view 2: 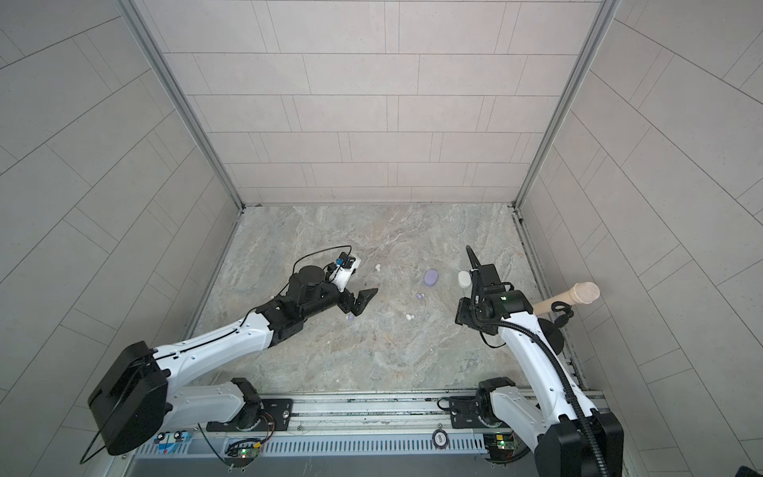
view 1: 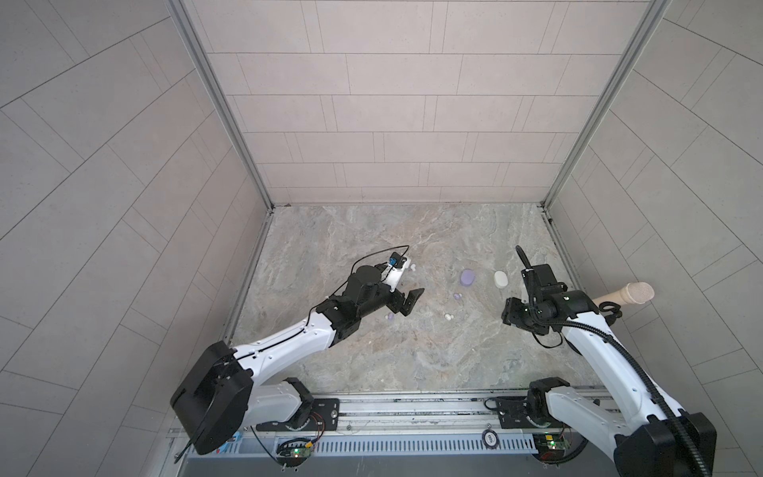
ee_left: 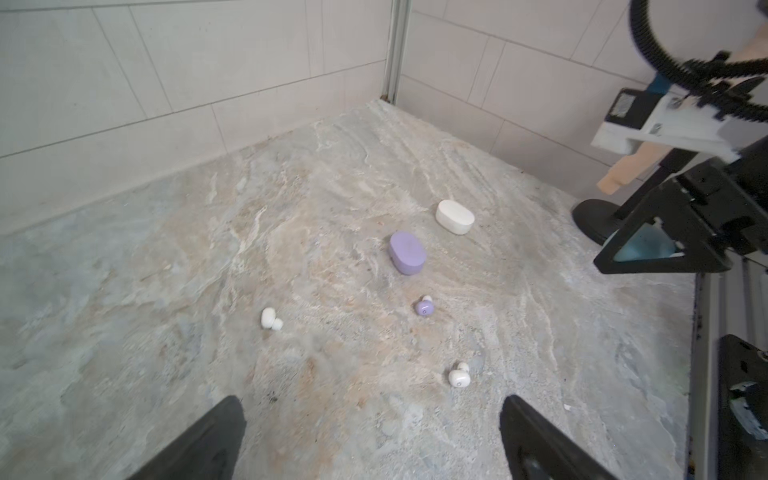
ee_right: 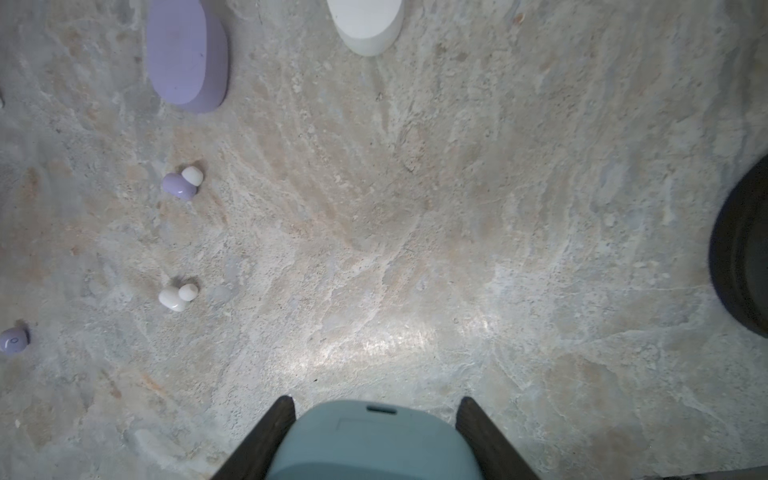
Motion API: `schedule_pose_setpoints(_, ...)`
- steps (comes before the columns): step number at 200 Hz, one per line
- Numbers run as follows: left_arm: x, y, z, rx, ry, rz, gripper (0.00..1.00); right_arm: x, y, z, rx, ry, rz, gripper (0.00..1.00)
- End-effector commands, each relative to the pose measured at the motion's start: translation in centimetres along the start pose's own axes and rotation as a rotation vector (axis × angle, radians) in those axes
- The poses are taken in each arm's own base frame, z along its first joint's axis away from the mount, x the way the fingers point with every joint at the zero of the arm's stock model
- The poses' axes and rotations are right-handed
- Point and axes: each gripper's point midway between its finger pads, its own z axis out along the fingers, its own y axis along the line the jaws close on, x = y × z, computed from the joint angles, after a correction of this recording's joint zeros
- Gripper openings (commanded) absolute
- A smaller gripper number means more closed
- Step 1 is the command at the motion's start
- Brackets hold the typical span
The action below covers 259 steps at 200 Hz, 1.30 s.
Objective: Insert the wireless bluetooth earbuds into the charging case
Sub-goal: 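Lower the closed light-blue case onto the table and open the right gripper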
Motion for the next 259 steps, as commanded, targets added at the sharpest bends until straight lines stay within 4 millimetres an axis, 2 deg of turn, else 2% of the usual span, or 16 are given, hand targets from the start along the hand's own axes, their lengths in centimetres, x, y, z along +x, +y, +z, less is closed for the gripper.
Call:
schedule_pose_setpoints(1,-0.9,1.5,-0.6,-0.084,-0.003,-0.044,1.00,-1.2,-1.7,1.5,0.056,-0.052,0.065,0.53)
schedule_pose_setpoints(20,-0.8,2.2,-0.6,-0.104,-0.011,-0.077,1.00,-1.3,-2.7,3.1,0.060,-0.051,0.141,0.53)
schedule_pose_setpoints(45,-1.0,2.1,-0.6,-0.070,-0.029,-0.100,1.00,-0.7,-3.7,4.9,0.085,-0.017,0.176,0.54)
schedule_pose_setpoints(91,-0.4,2.8,-0.7,-0.100,0.016,-0.115,1.00,0.1,-4.8,6.9,0.144,0.061,0.205,0.55)
schedule_pose_setpoints(93,-0.3,2.8,-0.7,-0.100,0.017,-0.114,1.00,0.9,-5.1,7.3,0.156,0.083,0.207,0.55)
schedule_pose_setpoints(97,-0.2,2.8,-0.7,-0.100,0.019,-0.112,1.00,1.3,-5.3,7.5,0.163,0.094,0.211,0.55)
schedule_pose_setpoints(127,-0.4,3.4,-1.2,-0.141,0.006,-0.110,1.00,2.2,-6.1,8.2,0.189,0.134,0.234,0.57)
schedule_pose_setpoints(154,-0.3,3.6,-1.3,-0.155,0.012,-0.098,1.00,3.2,-6.2,8.8,0.196,0.179,0.238,0.64)
schedule_pose_setpoints(196,-0.4,4.4,-1.9,-0.202,-0.011,-0.109,1.00,3.4,-6.0,8.0,0.189,0.192,0.239,0.79)
schedule_pose_setpoints(224,-0.2,4.6,-2.0,-0.216,-0.004,-0.110,1.00,3.2,-5.8,6.1,0.178,0.171,0.228,0.83)
schedule_pose_setpoints(229,-0.2,4.6,-2.0,-0.217,-0.006,-0.112,1.00,2.1,-5.5,5.2,0.165,0.142,0.225,0.83)
schedule_pose_setpoints(249,-0.2,4.6,-1.9,-0.211,-0.013,-0.118,1.00,1.5,-4.9,3.5,0.133,0.105,0.211,0.84)
schedule_pose_setpoints(259,-0.3,4.5,-1.9,-0.207,-0.016,-0.119,1.00,1.2,-4.0,3.0,0.082,0.089,0.199,0.85)
